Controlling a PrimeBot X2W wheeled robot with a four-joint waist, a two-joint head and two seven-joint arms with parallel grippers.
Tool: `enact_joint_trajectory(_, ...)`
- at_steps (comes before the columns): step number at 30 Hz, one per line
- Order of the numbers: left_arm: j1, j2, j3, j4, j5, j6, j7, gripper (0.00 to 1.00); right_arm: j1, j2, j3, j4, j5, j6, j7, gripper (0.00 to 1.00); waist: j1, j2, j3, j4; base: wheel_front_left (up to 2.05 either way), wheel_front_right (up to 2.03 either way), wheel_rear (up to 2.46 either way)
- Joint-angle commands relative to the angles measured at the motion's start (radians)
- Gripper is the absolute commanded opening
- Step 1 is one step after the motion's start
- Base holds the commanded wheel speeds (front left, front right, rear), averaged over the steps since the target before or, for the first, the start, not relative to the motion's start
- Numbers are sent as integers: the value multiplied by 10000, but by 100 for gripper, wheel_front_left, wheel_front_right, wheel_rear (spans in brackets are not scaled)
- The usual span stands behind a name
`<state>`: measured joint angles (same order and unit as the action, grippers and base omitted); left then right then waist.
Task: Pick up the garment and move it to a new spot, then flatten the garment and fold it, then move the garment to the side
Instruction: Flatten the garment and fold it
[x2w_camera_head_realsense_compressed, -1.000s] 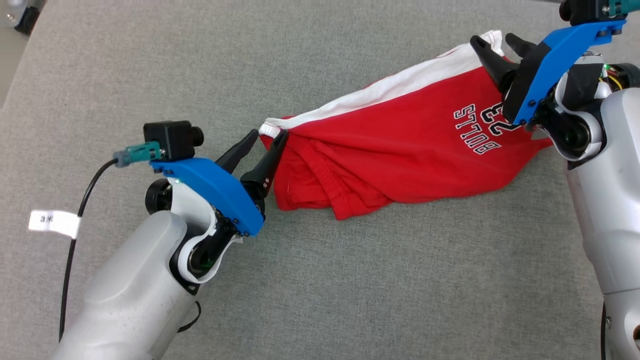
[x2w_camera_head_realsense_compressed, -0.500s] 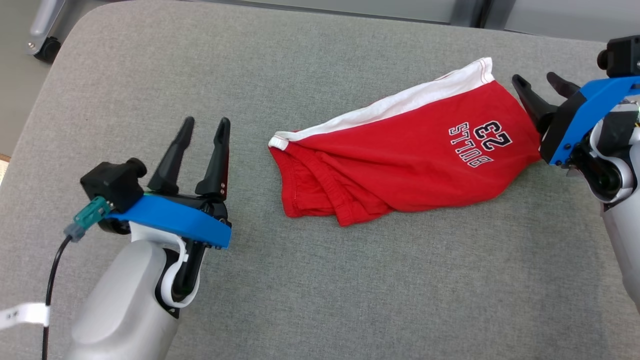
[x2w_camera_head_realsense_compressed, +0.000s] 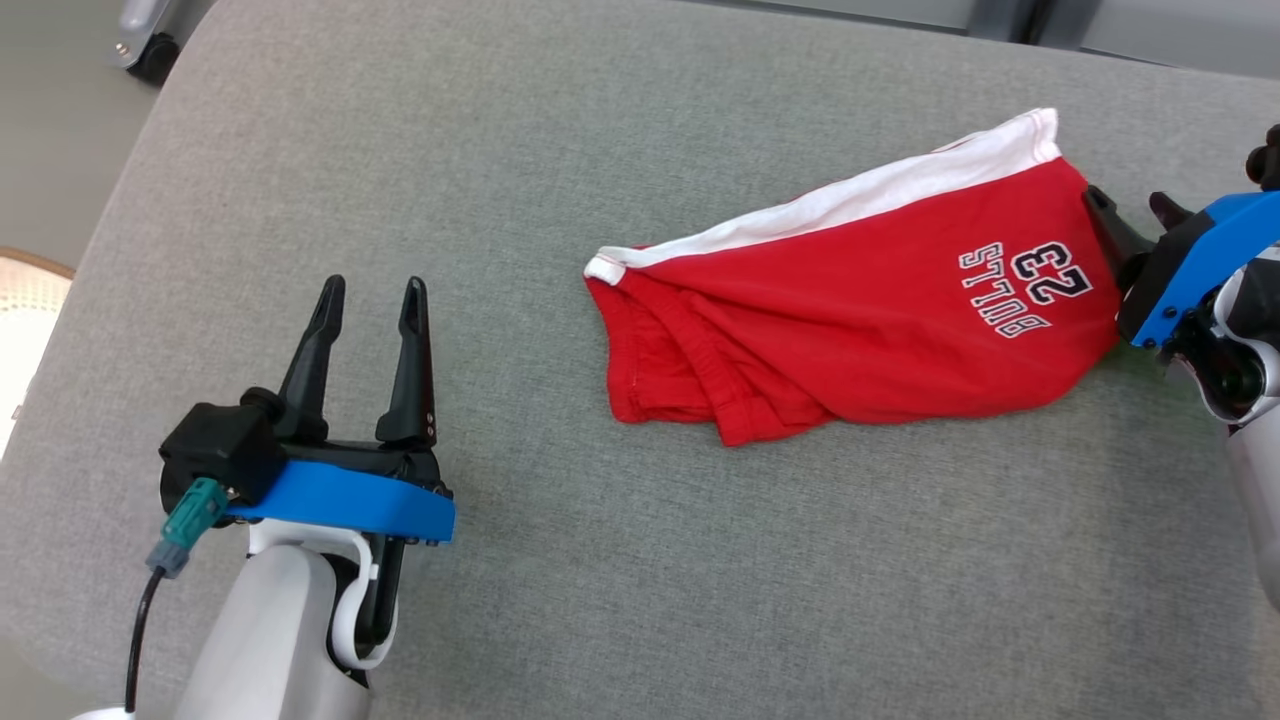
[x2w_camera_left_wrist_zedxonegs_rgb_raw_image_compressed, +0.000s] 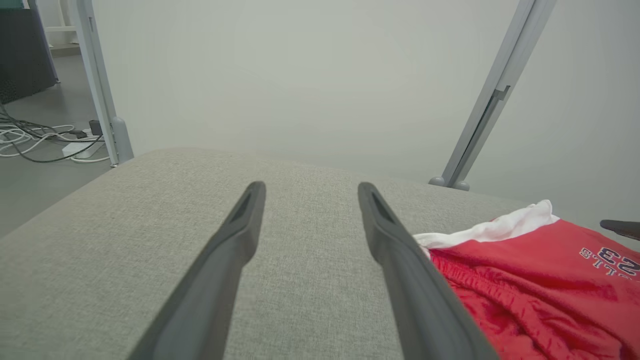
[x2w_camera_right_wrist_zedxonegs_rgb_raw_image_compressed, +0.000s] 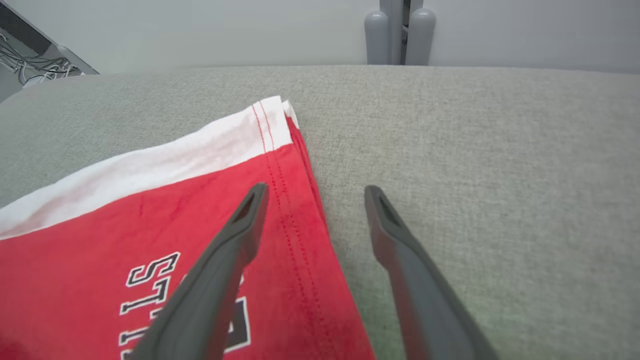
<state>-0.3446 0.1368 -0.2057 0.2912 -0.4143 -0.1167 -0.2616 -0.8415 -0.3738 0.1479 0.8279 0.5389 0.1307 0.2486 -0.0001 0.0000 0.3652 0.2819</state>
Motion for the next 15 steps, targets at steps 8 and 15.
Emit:
enact_joint_trajectory(8, 131, -220, 151, 37, 420, -163, -41, 100, -688, 462, -174, 1557, -733, 1, 93, 100, 1, 0, 252, 333, 0, 0, 0)
enact_joint_trajectory(15, 21, -122, -125, -12, 248, -160, -42, 100, -709, 844, 495, 1779, -700, 13, 415, 0, 1, 0, 303, 357, 0, 0, 0)
